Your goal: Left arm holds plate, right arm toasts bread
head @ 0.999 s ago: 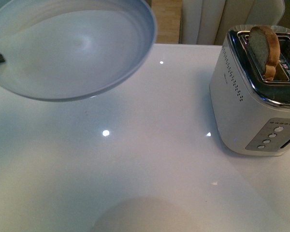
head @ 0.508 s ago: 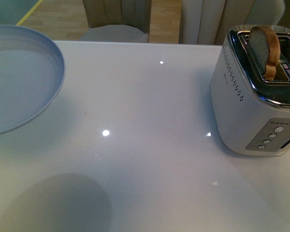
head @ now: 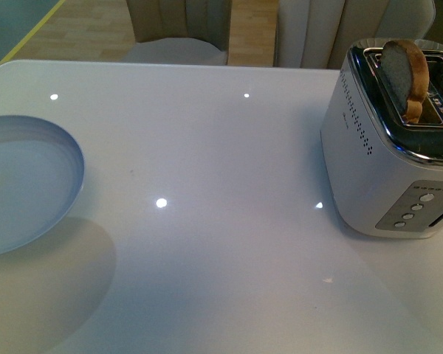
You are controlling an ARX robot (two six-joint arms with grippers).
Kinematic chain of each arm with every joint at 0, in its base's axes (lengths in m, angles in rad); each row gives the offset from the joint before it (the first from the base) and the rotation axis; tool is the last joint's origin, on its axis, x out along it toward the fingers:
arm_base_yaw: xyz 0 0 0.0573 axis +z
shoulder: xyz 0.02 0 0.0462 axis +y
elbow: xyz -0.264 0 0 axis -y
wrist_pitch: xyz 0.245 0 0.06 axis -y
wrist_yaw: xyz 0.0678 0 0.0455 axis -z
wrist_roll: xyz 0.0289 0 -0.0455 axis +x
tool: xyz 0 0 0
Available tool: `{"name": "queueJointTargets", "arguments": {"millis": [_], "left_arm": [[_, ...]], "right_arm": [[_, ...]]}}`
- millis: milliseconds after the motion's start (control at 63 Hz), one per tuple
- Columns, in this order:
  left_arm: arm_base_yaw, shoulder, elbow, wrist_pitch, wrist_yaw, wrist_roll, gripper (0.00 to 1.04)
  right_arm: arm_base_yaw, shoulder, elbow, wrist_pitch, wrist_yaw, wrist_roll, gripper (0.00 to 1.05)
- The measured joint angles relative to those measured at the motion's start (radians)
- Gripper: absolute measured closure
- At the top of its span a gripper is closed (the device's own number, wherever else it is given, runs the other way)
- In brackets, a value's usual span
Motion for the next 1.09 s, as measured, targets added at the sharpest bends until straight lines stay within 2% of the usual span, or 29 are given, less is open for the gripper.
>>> {"name": "queueJointTargets", "arguments": {"millis": [460, 1094], "left_arm": [[-0.051, 0.245, 0.122, 0.104, 0.017, 0.001, 1.02], [-0.057, 0.362, 0.186, 0.073, 0.0, -0.027, 1.02]], "right_arm": [[0.0, 0.0, 0.0, 0.0, 0.0, 0.0, 0.09], [0.0, 0.0, 0.0, 0.0, 0.0, 0.0, 0.09]]}}
